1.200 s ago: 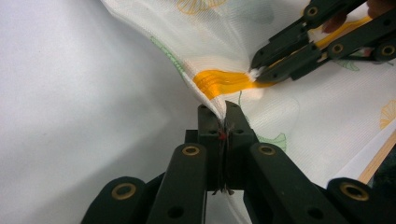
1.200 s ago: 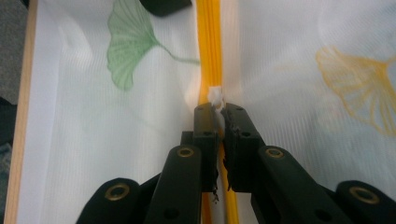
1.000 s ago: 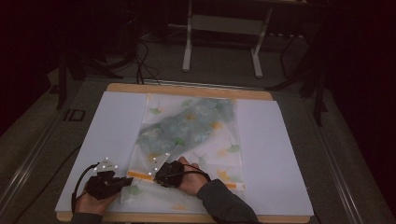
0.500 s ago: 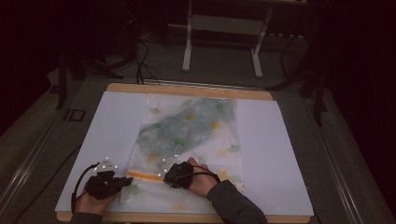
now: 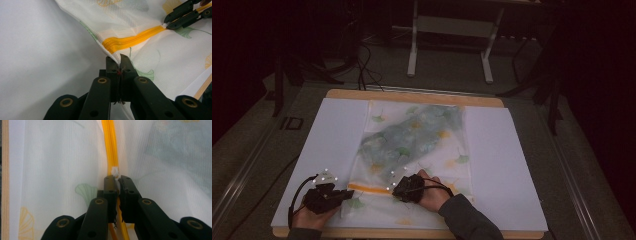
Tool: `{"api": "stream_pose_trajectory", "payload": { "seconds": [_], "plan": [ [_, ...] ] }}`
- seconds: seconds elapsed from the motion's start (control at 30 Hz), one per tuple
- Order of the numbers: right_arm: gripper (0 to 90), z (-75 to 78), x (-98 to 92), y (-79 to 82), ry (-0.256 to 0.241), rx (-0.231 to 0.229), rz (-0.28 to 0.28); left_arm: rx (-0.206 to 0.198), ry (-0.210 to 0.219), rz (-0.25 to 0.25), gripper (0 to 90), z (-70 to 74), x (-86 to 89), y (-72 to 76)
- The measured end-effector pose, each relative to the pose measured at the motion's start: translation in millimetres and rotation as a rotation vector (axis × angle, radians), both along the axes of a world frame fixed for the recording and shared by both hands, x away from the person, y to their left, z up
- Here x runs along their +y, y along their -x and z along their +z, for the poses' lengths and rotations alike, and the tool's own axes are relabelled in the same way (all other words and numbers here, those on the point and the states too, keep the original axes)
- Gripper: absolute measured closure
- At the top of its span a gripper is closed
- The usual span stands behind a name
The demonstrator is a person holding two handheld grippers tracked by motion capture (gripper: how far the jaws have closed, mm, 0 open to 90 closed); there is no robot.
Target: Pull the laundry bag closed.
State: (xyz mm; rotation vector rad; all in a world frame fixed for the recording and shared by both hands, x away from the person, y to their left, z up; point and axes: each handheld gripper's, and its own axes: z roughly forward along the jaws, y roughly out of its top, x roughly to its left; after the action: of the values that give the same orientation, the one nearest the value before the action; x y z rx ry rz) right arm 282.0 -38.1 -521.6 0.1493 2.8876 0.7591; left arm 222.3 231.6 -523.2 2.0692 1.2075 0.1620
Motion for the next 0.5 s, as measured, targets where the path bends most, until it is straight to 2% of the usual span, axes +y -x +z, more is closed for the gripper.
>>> {"api": "stream_pose_trajectory", "payload": {
  "seconds": [0.5],
  "plan": [
    [84.7,1.6,-17.6,0.9,0.023,-0.001,-0.020,0.001,-0.002,0.000,88.3,0.2,0.6,0.3]
  ]
}}
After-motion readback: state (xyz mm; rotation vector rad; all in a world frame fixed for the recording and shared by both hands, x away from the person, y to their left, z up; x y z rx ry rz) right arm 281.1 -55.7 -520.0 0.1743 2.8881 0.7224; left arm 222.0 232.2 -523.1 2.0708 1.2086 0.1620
